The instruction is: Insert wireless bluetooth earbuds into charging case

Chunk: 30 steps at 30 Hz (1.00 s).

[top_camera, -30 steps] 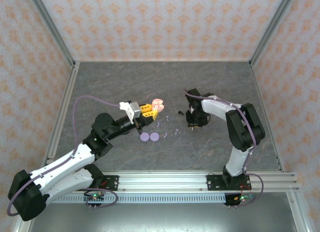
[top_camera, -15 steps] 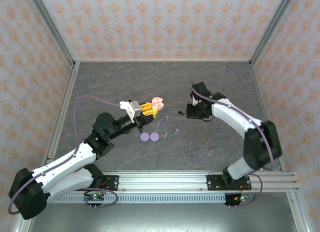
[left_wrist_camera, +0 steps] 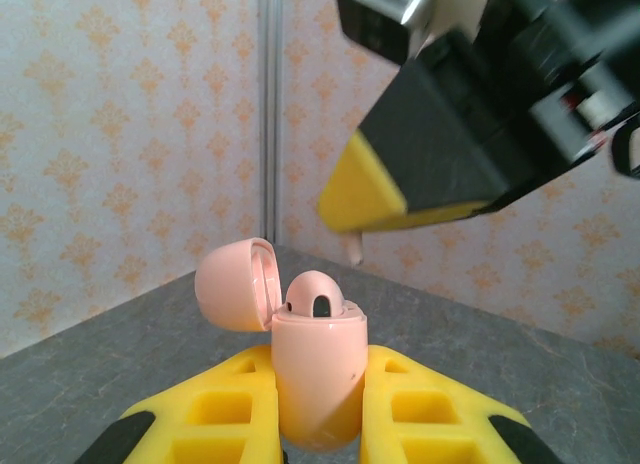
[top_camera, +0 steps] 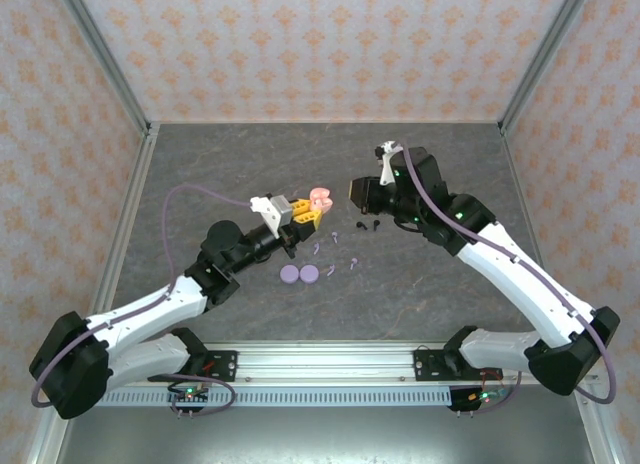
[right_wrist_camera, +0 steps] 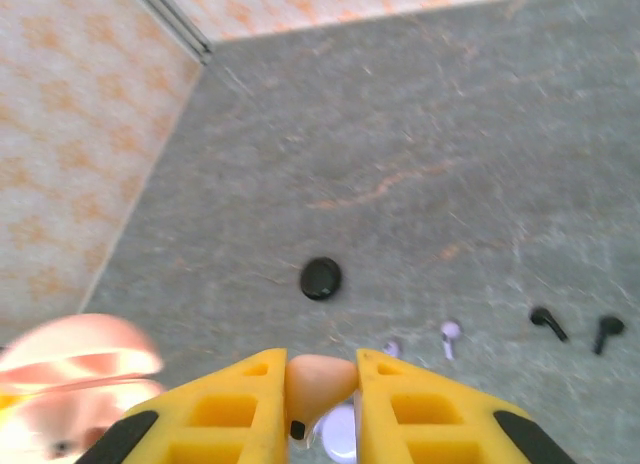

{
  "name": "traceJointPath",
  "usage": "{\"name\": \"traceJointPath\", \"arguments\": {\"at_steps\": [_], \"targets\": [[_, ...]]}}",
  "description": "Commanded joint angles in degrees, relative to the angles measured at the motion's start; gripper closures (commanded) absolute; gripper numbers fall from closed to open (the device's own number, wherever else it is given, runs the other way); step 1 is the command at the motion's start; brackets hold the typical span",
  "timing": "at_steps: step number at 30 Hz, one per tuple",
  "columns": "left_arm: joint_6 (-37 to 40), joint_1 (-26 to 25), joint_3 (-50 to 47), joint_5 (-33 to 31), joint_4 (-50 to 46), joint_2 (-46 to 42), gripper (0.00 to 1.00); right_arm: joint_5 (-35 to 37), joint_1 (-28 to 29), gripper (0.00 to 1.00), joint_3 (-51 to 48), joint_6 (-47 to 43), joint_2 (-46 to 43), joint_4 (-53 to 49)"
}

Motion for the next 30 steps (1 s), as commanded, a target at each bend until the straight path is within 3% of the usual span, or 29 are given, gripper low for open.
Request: {"name": "traceJointPath", "arguments": {"at_steps": [1,11,30], "targets": [[-1.0,-0.4,0.8,-1.9,5.7,0.6,1.00,2.7,2.1,0.81,1.0,2.1,-0.5,5.7],[-1.4,-0.4,1.6,-3.0,4.9,2.0,1.00,1.9,6.2,0.81,1.2,1.7,1.5,10.8],[-2.1,-0.4,2.0,-4.2,4.8,2.2,1.00,-0.4,6.8,0.81,0.3,2.7,4.0,8.8]]}}
